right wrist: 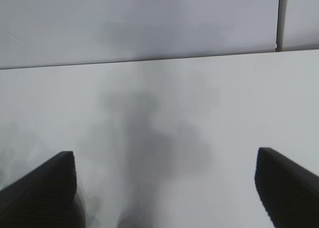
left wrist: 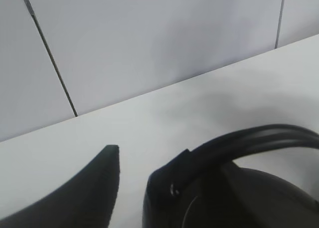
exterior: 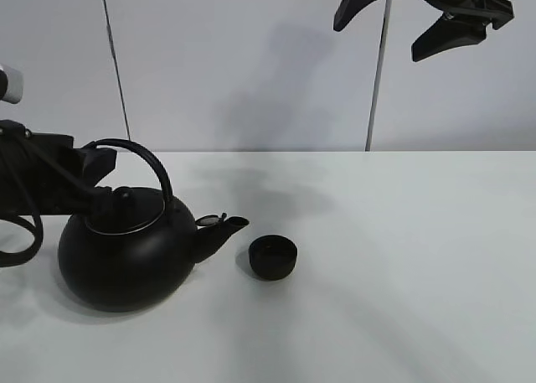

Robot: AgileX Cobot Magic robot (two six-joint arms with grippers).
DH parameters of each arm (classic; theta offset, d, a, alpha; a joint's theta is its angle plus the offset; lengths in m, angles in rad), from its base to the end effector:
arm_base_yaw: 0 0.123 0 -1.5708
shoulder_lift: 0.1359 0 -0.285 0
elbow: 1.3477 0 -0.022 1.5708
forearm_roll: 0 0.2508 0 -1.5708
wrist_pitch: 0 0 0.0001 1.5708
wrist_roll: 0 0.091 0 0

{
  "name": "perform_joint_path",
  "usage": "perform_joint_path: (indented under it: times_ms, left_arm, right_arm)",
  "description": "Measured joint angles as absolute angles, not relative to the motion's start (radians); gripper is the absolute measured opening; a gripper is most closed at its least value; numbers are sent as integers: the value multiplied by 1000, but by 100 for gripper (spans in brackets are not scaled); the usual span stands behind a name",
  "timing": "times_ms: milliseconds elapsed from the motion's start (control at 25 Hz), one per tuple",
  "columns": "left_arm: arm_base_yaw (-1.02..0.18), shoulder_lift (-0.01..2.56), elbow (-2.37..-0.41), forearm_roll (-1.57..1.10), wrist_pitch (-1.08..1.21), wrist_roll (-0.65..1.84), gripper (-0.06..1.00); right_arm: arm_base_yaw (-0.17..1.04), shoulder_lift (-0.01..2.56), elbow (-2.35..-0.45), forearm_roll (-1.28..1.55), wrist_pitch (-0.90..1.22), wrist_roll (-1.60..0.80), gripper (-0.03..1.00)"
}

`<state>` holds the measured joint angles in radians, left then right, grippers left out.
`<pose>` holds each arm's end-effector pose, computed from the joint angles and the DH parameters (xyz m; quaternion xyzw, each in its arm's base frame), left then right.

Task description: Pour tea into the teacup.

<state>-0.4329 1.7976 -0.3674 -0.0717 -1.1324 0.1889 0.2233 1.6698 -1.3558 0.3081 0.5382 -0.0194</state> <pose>0.2457 -0.1071 0.1309 0.2070 0.7496 -0.0609 0.6257 0.3691 0.0984 0.3043 -0.0203 0.9133 0.1628 0.3728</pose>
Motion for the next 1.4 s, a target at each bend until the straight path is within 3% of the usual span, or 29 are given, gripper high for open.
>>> perform_joint_path:
  times_ms: [320,720,920,1200,1400]
  left_arm:
    - [-433,1756,-263,-66,-1137,114,57]
    - [-433,1469,-201,-17,-1042,105,65]
    - [-433,1256,-307,33,-610,14,66]
    - [-473,1174,-755,216,269,-286,66]
    - [-480,1262,-1014,7,582,-132,66]
  right_arm:
    - [223,1670,-1356,310,538,-19,67]
    - [223,1670,-1356,310,538,-19,67]
    - [223,1670,-1356,310,538,-19,67]
    - [223,1670,-1356,310,538,-19,67]
    - [223,1670,-1356,310,538,-19,67]
